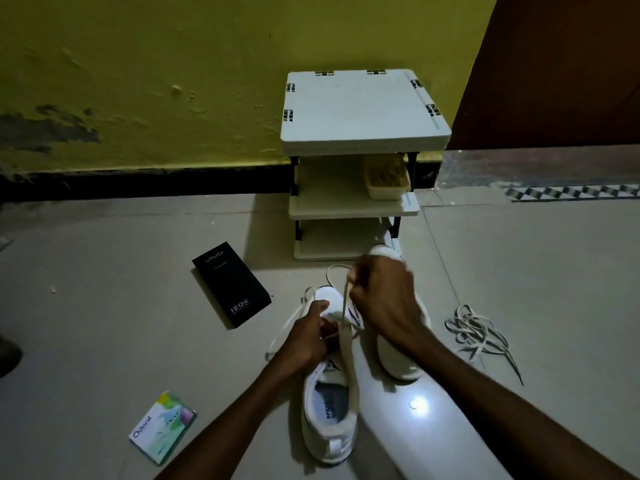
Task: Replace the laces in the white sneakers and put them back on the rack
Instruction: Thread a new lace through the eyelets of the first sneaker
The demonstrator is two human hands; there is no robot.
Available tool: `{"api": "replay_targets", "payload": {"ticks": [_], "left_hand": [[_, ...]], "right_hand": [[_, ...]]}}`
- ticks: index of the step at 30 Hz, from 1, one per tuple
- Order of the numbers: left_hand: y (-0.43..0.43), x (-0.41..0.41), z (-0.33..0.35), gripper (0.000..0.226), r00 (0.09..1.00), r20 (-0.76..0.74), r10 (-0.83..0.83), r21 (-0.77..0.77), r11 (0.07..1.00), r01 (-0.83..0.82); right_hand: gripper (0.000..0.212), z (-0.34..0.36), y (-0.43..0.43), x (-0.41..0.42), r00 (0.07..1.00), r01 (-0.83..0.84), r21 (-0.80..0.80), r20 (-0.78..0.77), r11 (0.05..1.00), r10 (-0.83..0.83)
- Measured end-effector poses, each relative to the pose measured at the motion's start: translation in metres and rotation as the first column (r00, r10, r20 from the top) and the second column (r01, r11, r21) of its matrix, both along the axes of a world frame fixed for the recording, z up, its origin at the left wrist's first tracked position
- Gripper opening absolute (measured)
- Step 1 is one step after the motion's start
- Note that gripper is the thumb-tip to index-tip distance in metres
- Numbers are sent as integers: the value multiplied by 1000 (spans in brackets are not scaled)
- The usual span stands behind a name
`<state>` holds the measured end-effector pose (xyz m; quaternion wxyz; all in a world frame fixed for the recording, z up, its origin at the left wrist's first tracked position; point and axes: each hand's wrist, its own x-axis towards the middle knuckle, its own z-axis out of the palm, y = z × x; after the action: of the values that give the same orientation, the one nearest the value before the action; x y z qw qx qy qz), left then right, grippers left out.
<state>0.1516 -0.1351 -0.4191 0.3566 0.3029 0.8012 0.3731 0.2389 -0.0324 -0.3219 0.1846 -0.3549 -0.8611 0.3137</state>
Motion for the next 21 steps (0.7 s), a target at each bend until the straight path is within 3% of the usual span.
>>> {"api": "replay_targets", "payload": {"ticks": [2,4,6,7,8,9,10,11,12,14,17,21], "left_hand": [[2,6,12,16,961,264,82,88,990,-109],[2,1,11,20,926,372,68,138,982,-128],[-3,-9,22,33,906,422,-16,75,997,-18],[-4,-16,30,36,926,373,-51,58,998,32],[-4,-25,41,38,942,331,-55,72,997,33],[-3,-34,56,38,959,277,-53,119,993,21],[-2,-41,74,36,966,256,-44,180,984,-3],[-3,-49,90,34,973,225,-53,244,970,-4],[-2,-55,104,32,977,205,-56,293,956,-7],[-1,-63,124,34,985,124,-123,299,951,81],[0,-59,124,33,959,-66,-276,163,945,283],[1,-48,96,46,920,-232,-316,113,931,348]], "right_hand": [[16,41,8,-5,989,23,-132,-139,991,-41],[12,74,16,-8,940,-79,-401,-335,913,-66],[16,89,22,-7,874,-264,-658,-472,706,-113],[18,87,22,-6,859,-322,-753,-487,574,-158],[19,82,21,-4,870,-327,-817,-456,475,-187],[19,71,19,-2,908,-267,-855,-377,444,-180],[19,56,17,-1,953,-162,-857,-265,489,-148],[21,40,16,1,984,-52,-803,-143,594,-108],[24,21,16,2,997,29,-689,-29,724,-67],[26,-13,17,5,978,33,-369,205,929,47],[31,-50,6,7,837,-107,-165,517,980,178],[26,-71,-3,11,815,-144,-113,550,983,182]]}}
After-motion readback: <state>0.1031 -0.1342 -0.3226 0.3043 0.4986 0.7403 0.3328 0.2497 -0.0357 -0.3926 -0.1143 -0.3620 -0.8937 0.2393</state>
